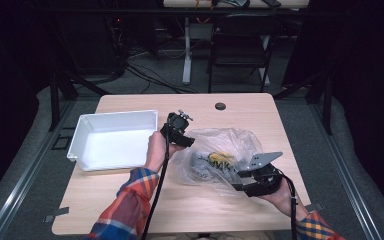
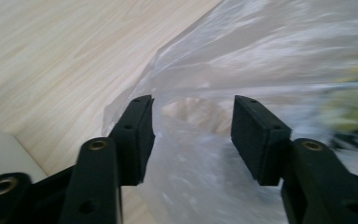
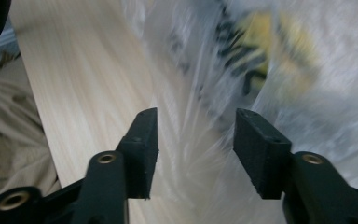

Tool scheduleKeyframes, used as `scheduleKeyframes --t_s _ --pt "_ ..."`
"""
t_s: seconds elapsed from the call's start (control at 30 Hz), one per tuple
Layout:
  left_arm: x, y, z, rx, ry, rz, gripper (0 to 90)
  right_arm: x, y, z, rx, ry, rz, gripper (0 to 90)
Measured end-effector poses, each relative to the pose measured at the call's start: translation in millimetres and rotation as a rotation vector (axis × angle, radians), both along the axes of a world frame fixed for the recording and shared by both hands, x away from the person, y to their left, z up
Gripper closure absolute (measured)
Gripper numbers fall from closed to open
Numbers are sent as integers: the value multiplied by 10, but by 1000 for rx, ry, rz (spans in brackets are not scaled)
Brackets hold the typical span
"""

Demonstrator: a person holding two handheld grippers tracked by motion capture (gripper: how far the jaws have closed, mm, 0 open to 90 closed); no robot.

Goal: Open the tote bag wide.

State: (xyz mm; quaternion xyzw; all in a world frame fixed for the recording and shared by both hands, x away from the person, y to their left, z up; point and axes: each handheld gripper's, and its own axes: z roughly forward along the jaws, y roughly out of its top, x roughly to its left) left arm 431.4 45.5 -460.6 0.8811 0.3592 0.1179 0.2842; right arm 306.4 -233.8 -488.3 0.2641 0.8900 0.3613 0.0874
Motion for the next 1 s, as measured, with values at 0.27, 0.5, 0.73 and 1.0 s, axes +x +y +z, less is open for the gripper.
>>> scheduleKeyframes --t_s 0.27,0.5,0.73,1.0 --pt "-463 -147 33 12 -20 -178 392 235 -67 67 -42 -80 -184 429" --pt "-577 -172 -298 55 -18 -240 393 265 -127 107 1 -61 -178 442" --pt "-593 -212 -313 59 -28 -261 392 252 -187 338 14 -82 -210 401" --pt "-655 -341 -409 127 -66 -298 551 595 -59 -14 -84 -4 -222 630"
